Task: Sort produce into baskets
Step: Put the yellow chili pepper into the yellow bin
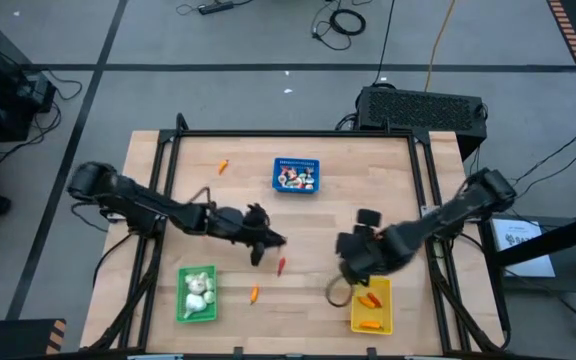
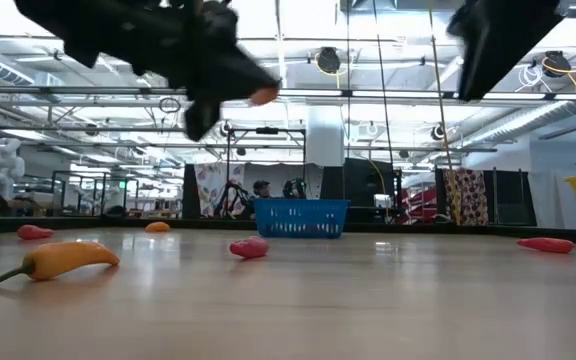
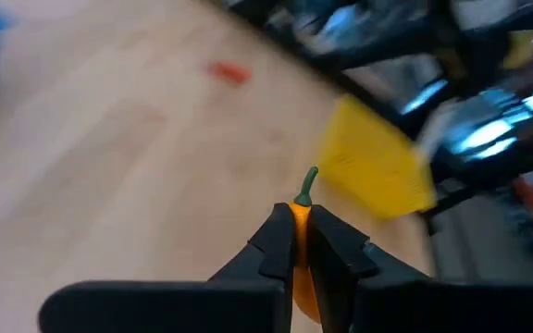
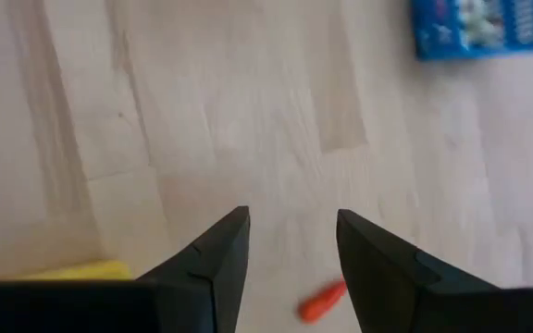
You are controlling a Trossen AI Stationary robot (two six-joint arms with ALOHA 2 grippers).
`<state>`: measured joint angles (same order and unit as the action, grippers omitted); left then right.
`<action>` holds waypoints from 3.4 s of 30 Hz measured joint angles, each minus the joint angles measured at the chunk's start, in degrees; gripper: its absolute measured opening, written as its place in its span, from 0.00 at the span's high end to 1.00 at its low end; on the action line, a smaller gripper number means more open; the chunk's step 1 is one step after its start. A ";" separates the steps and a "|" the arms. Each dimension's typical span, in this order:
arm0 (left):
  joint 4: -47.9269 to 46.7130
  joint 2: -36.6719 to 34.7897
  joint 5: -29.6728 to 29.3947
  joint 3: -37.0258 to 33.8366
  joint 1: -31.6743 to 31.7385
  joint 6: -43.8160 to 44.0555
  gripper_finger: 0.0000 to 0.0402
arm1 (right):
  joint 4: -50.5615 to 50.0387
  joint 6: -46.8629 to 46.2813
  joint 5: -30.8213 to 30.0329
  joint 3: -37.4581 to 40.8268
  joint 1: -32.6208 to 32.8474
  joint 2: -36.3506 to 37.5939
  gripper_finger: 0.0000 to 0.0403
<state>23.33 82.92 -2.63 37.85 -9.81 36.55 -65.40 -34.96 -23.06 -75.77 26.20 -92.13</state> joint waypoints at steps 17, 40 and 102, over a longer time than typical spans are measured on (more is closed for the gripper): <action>4.30 39.92 10.14 42.28 -4.56 -15.58 0.93 | -18.21 -36.75 -2.13 0.00 17.97 4.39 0.61; 0.03 57.18 13.25 65.52 -6.23 -23.86 0.85 | -24.61 -42.59 -7.49 0.00 24.94 4.36 0.61; -60.20 -1.21 -3.14 12.06 58.25 -25.33 0.65 | 60.87 22.67 5.44 20.76 -0.70 4.30 0.61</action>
<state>-36.88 81.71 -5.78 49.91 48.44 11.22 -4.53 -12.29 -17.63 -55.00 25.50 -87.83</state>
